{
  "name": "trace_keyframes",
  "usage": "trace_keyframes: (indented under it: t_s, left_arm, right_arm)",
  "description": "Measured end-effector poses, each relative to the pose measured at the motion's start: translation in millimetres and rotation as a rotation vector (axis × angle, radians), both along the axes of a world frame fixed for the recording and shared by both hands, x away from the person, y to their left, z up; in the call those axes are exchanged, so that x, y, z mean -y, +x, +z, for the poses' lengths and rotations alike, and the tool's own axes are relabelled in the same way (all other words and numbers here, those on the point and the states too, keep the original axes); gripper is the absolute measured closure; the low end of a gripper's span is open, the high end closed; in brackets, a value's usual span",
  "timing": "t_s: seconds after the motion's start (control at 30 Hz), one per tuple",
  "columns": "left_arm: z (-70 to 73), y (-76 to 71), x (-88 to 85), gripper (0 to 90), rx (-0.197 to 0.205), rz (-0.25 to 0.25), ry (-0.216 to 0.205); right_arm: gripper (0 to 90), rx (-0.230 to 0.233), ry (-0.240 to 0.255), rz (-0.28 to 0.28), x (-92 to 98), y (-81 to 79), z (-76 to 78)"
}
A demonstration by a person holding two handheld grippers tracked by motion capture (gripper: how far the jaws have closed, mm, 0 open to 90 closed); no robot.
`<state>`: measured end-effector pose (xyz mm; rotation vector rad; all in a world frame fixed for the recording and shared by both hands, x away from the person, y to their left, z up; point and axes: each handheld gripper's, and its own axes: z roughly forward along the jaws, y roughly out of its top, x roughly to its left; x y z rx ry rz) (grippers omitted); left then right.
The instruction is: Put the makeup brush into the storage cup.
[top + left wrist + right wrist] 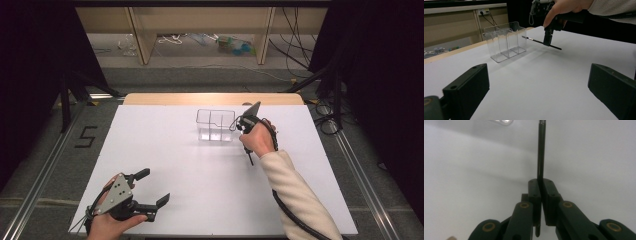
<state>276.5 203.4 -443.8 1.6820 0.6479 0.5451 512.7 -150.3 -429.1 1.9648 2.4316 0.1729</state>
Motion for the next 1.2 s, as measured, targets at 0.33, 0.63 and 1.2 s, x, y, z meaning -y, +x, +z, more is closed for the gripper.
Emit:
trace_keyframes:
  t_s: [0.33,0.63,1.2]
  left_arm:
    - [-0.1,0.1,0.1,3.4,-0.001,0.001,0.000]
    - [0.0,0.4,0.0,3.5,0.002,-0.001,0.003]
    - [-0.2,0.4,-0.2,4.0,-0.004,0.004,0.001]
  right_arm:
    - [86.6,0.057,0.048,-0.019,5.8,-4.1,15.2]
    - [86.6,0.164,0.083,0.003,15.1,-8.0,20.5]
    - [86.5,0.267,0.144,-0.015,25.8,-17.7,25.9]
